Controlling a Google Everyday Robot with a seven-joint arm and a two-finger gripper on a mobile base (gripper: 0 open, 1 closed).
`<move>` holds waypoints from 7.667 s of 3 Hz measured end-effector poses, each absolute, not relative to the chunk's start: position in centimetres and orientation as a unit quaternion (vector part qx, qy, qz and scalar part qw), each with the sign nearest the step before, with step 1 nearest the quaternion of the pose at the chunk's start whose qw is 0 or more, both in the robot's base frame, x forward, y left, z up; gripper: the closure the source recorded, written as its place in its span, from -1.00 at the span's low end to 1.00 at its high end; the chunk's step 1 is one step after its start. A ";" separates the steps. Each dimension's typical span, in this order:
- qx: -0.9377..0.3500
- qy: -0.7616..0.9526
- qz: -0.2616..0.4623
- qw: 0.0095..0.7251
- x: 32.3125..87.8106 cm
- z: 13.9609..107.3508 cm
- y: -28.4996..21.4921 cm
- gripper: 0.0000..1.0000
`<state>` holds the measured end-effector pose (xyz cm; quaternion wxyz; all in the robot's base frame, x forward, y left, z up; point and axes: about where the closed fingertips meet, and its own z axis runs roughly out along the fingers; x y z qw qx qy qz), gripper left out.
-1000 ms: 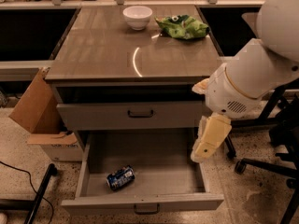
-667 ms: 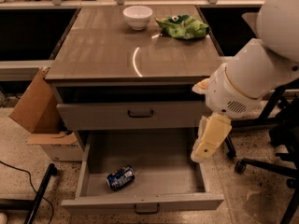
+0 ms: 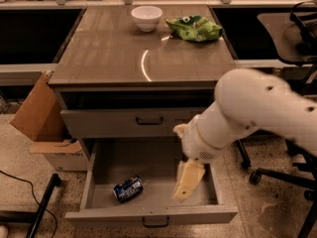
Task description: Pick pepsi can from middle drawer and place on counter
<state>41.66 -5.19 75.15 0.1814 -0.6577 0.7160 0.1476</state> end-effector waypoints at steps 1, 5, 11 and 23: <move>-0.669 0.700 0.166 0.187 41.6 69.2 -1.3 -1.00; -0.688 0.674 0.205 0.175 46.3 58.6 1.0 -1.00; -0.713 0.638 0.171 0.233 52.0 46.7 5.9 -1.00; -0.725 0.584 0.191 0.312 52.5 51.2 4.5 1.00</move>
Offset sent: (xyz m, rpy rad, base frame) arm -0.0033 0.0315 -0.0491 0.0239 0.0163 0.0430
